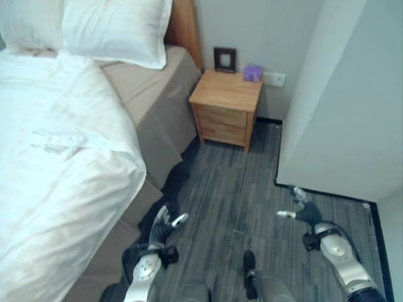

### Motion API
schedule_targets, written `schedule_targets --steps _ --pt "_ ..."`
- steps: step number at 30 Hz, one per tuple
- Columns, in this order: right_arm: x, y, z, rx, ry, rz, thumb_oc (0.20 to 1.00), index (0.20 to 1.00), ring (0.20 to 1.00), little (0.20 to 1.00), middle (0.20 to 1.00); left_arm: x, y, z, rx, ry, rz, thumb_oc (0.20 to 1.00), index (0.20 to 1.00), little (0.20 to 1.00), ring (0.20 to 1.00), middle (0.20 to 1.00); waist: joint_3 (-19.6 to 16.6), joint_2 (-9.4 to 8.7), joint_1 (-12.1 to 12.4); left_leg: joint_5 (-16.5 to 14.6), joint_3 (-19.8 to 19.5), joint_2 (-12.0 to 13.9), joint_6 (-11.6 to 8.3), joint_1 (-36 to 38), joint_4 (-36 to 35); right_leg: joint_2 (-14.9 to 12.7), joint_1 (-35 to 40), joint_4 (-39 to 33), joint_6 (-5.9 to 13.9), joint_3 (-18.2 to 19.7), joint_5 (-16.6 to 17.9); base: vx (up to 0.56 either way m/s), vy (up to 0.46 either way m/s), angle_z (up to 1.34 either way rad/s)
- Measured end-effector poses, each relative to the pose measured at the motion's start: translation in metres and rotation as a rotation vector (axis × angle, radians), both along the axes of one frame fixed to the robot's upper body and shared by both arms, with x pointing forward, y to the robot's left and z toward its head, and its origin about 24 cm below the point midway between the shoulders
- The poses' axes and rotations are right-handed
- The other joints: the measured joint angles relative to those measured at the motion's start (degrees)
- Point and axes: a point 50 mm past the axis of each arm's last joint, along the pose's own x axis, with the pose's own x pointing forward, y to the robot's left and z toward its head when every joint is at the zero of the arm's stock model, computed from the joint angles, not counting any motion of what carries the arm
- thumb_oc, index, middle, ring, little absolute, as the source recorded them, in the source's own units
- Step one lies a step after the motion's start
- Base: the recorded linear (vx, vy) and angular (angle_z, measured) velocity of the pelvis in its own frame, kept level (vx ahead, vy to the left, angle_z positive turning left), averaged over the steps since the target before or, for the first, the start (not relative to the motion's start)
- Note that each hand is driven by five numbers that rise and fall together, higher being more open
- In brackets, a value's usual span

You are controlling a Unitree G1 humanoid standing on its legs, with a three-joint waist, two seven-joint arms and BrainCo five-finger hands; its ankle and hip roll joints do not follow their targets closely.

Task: Making the bed.

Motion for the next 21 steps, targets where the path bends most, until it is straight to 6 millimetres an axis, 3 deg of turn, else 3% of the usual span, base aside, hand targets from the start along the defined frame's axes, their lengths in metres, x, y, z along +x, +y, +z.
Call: schedule_targets --steps 2,3,4,5,6,7,8,10,11,13,14,15,16,17,18,19,20,21 --pt "0.003 0.000 0.004 -0.004 -0.017 0.003 1.000 1.000 1.000 1.000 1.000 0.001 0.000 0.001 -0.003 -0.006 -0.001 1.000 1.000 1.000 1.000 1.000 -0.17 0.68 -0.23 1.74 3.50 -1.05 1.72 0.20 -14.30 0.72 4.58 -2.46 -0.37 -3.65 -0.36 0.38 0.047 0.53" --pt "0.002 0.003 0.003 0.000 -0.015 0.008 1.000 1.000 1.000 1.000 1.000 -0.003 0.001 -0.001 0.000 0.008 0.001 1.000 1.000 1.000 1.000 1.000 -0.31 1.55 -0.38 3.01 7.69 -0.51 2.34 -0.06 -20.55 2.05 7.72 -4.14 0.03 -5.58 -1.66 0.37 0.068 0.60" --pt "-0.001 0.005 -0.001 -0.002 -0.001 0.017 1.000 1.000 1.000 1.000 1.000 -0.005 0.002 -0.003 0.001 0.016 0.002 1.000 1.000 1.000 1.000 1.000 -0.63 1.32 -0.88 3.41 11.65 -0.19 2.03 0.06 -24.70 2.56 9.35 -5.22 0.58 -7.33 -2.22 0.29 0.077 0.73" --pt "-0.002 0.006 -0.003 -0.002 0.009 0.021 1.000 1.000 1.000 1.000 1.000 -0.006 0.002 -0.005 0.002 0.024 0.003 1.000 1.000 1.000 1.000 1.000 -1.17 2.36 -1.14 4.13 14.58 0.09 2.70 0.02 -27.09 2.88 10.63 -4.98 1.53 -8.94 -2.67 0.31 0.067 0.68" --pt "-0.003 0.006 -0.005 -0.002 0.018 0.015 1.000 1.000 1.000 1.000 1.000 -0.007 0.002 -0.006 0.002 0.031 0.003 1.000 1.000 1.000 1.000 1.000 -1.59 2.19 -1.54 4.23 19.14 0.76 2.65 0.25 -29.62 2.99 10.78 -4.60 3.35 -10.82 -3.89 0.36 0.099 1.08" --pt "-0.009 0.003 -0.011 -0.005 0.042 -0.001 1.000 1.000 1.000 1.000 1.000 -0.008 0.002 -0.006 0.002 0.036 0.000 1.000 1.000 1.000 1.000 1.000 -2.24 1.94 -2.49 4.25 28.96 1.32 2.65 1.80 -33.90 3.02 12.30 -4.23 6.45 -14.75 -5.94 0.41 0.131 1.14" --pt "-0.012 0.002 -0.013 -0.006 0.053 -0.005 1.000 1.000 1.000 1.000 1.000 -0.008 0.002 -0.007 0.002 0.037 -0.001 1.000 1.000 1.000 1.000 1.000 -2.32 1.58 -3.11 4.42 30.67 1.19 2.93 2.54 -34.32 3.30 12.89 -3.54 7.27 -15.67 -6.48 0.62 0.311 1.25" --pt "-0.014 0.003 -0.015 -0.001 0.061 -0.004 1.000 1.000 1.000 1.000 1.000 -0.014 0.006 -0.010 0.009 0.062 0.006 1.000 1.000 1.000 1.000 1.000 -2.94 1.49 -2.83 5.01 30.68 1.22 4.47 4.69 -32.76 4.47 13.82 -1.04 7.31 -15.36 -6.50 0.46 0.301 0.76" --pt "-0.013 0.004 -0.014 0.000 0.057 -0.001 1.000 1.000 1.000 1.000 1.000 -0.018 0.010 -0.014 0.018 0.089 0.014 1.000 1.000 1.000 1.000 1.000 -3.40 1.46 -2.88 4.30 30.45 -0.07 5.63 6.20 -30.49 4.51 14.05 0.73 8.02 -15.92 -7.16 0.22 0.192 0.52" --pt "-0.012 0.002 -0.013 -0.013 0.054 0.008 1.000 1.000 1.000 1.000 1.000 -0.024 0.012 -0.024 0.018 0.142 0.026 1.000 1.000 1.000 1.000 1.000 -4.61 3.91 -2.91 4.73 28.41 -3.04 8.57 10.14 -34.07 5.63 12.54 7.49 8.66 -15.91 -7.78 0.30 0.272 0.45" --pt "-0.013 0.003 -0.011 -0.020 0.048 0.021 1.000 1.000 1.000 1.000 1.000 -0.025 0.015 -0.027 0.021 0.160 0.038 1.000 1.000 1.000 1.000 1.000 -4.52 5.84 -2.98 4.33 28.17 -3.41 10.27 13.56 -36.02 5.58 9.63 18.14 10.75 -17.44 -9.18 0.26 0.243 0.56" --pt "-0.014 0.006 -0.009 -0.015 0.044 0.041 1.000 1.000 1.000 1.000 1.000 -0.027 0.021 -0.027 0.043 0.170 0.043 1.000 1.000 1.000 1.000 1.000 -4.83 6.94 -3.06 5.60 25.78 -2.85 11.71 15.95 -40.19 4.30 5.77 31.13 11.38 -18.87 -8.95 0.16 0.147 0.74" --pt "-0.017 0.019 -0.012 0.020 0.053 0.067 1.000 1.000 1.000 1.000 1.000 -0.029 0.035 -0.023 0.101 0.177 0.049 1.000 1.000 1.000 1.000 1.000 -5.63 2.63 -3.06 7.06 22.81 -5.41 12.28 17.02 -39.65 -2.61 -0.11 45.97 11.77 -18.58 -9.69 0.18 0.097 1.04" --pt "-0.020 0.025 -0.011 0.032 0.044 0.091 1.000 1.000 1.000 1.000 1.000 -0.031 0.042 -0.022 0.129 0.182 0.056 1.000 1.000 1.000 1.000 1.000 -6.67 -0.58 -3.91 6.41 20.34 -8.07 12.78 17.07 -39.35 -7.34 -4.13 52.99 11.91 -14.86 -10.80 0.28 0.037 1.34" --pt "-0.019 0.026 -0.009 0.036 0.031 0.092 1.000 1.000 1.000 1.000 1.000 -0.029 0.041 -0.021 0.140 0.184 0.044 1.000 1.000 1.000 1.000 1.000 -6.83 -1.55 -4.50 6.12 18.43 -9.54 12.81 17.21 -39.50 -10.15 -6.63 52.72 11.95 -11.11 -10.87 0.48 -0.040 1.41" --pt "-0.011 0.027 -0.003 0.041 0.004 0.090 1.000 1.000 1.000 1.000 1.000 -0.026 0.038 -0.019 0.141 0.173 0.042 1.000 1.000 1.000 1.000 1.000 -5.94 -0.61 -4.22 6.21 14.56 -9.72 12.58 16.20 -38.23 -10.71 -9.98 45.09 10.97 -3.03 -11.47 0.38 -0.074 1.69" --pt "-0.011 0.026 -0.001 0.039 -0.004 0.089 1.000 1.000 1.000 1.000 1.000 -0.016 0.033 -0.015 0.139 0.148 0.028 1.000 1.000 1.000 1.000 1.000 -4.53 2.44 -4.98 6.19 9.77 -8.11 12.07 14.97 -37.43 -7.52 -8.55 34.76 9.36 -0.26 -12.24 0.30 -0.124 1.70" --pt "-0.011 0.025 0.000 0.028 -0.003 0.097 1.000 1.000 1.000 1.000 1.000 -0.006 0.029 -0.009 0.139 0.113 0.011 1.000 1.000 1.000 1.000 1.000 -3.70 3.77 -5.69 7.73 7.49 -7.67 11.49 15.04 -38.56 -6.64 -7.35 27.20 9.52 0.13 -11.96 0.19 -0.134 2.01"
